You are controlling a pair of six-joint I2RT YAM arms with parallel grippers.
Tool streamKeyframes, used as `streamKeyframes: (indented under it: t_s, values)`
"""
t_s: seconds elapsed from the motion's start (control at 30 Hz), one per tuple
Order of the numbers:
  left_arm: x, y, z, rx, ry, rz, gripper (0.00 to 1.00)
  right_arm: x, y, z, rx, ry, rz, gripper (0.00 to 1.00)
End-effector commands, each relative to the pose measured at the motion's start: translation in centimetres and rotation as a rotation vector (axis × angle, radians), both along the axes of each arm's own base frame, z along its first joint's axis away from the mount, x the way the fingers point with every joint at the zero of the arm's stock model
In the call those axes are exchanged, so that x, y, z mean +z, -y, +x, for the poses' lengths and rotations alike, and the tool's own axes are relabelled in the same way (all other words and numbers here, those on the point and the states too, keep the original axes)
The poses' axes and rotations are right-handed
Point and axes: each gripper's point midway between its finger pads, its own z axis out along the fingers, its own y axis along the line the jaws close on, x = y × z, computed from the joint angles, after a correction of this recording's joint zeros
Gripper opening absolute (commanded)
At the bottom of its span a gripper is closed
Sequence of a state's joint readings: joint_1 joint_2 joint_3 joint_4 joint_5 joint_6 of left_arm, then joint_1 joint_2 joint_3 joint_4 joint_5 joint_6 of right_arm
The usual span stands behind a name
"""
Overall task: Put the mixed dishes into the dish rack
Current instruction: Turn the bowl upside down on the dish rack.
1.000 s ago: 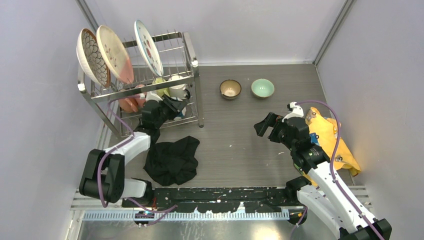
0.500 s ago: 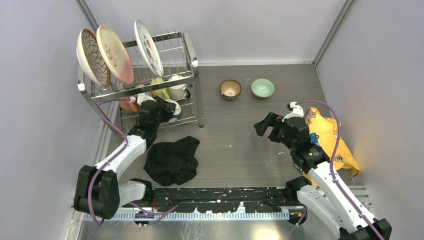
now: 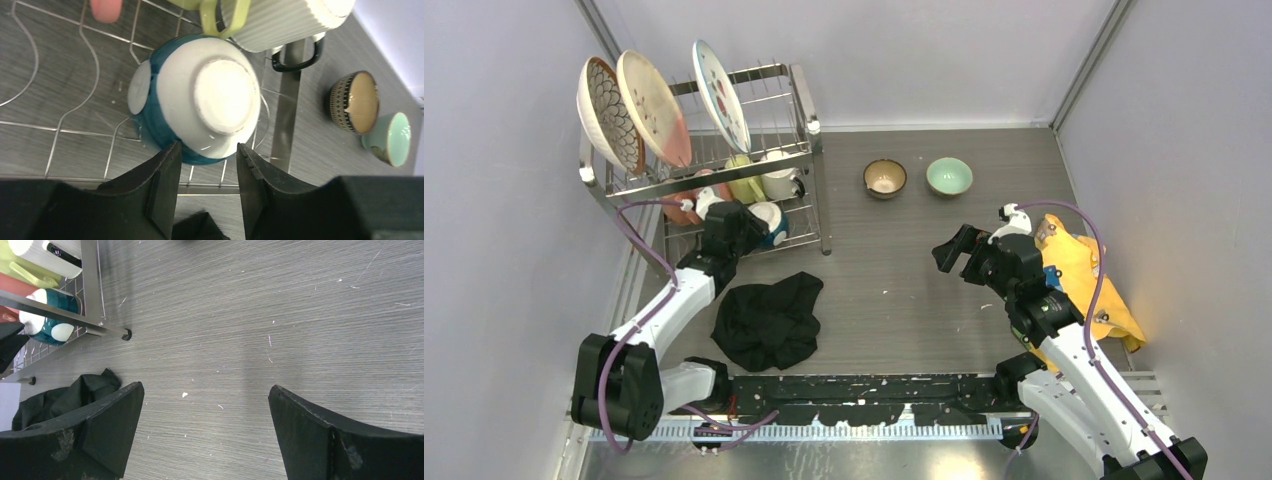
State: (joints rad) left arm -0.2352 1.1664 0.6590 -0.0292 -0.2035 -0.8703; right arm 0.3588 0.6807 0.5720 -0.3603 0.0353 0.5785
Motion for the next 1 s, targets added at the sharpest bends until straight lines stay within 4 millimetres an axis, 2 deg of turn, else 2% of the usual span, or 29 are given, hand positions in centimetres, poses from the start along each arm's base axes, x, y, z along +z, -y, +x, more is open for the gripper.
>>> streamKeyframes:
  t_s: [0.0, 0.1, 0.17, 0.23, 0.33, 0.47, 0.63, 0.73, 0.97]
  values:
    - [1.2, -1.7, -0.1, 0.04, -0.001, 0.083, 0.48, 1.0, 0.0, 0.5, -0.007, 0.047, 0.011, 1.0]
    - [0.8, -2.0, -0.1, 0.041, -0.011, 0.113, 0.56, 1.1, 0.0, 0.5, -0.005, 0.048, 0.009, 1.0]
    - [0.8, -2.0, 0.3, 0.029, -0.002, 0.135, 0.68, 1.1, 0.1, 0.5, -0.006, 0.05, 0.006, 1.0]
    - [1.1, -2.1, 0.6, 0.011, 0.008, 0.167, 0.76, 1.3, 0.1, 0.5, -0.008, 0.053, 0.004, 1.0]
    - [1.2, -2.6, 1.0, 0.004, 0.015, 0.226, 0.8, 1.2, 0.2, 0.5, -0.009, 0.053, 0.001, 1.0]
    - [0.8, -2.7, 1.6, -0.003, 0.026, 0.252, 0.8, 1.2, 0.1, 0.6, -0.006, 0.05, 0.001, 1.0]
    - [1.5, -2.0, 3.0, -0.047, 0.079, 0.267, 0.79, 1.1, 0.0, 0.6, -0.002, 0.045, 0.0, 1.0]
    - [1.9, -0.6, 3.6, -0.1, 0.121, 0.228, 0.77, 1.1, 0.1, 0.6, -0.007, 0.047, -0.002, 1.0]
    - [1.8, 2.2, 3.5, -0.196, 0.159, 0.102, 0.71, 0.9, 0.0, 0.7, -0.006, 0.043, 0.0, 1.0]
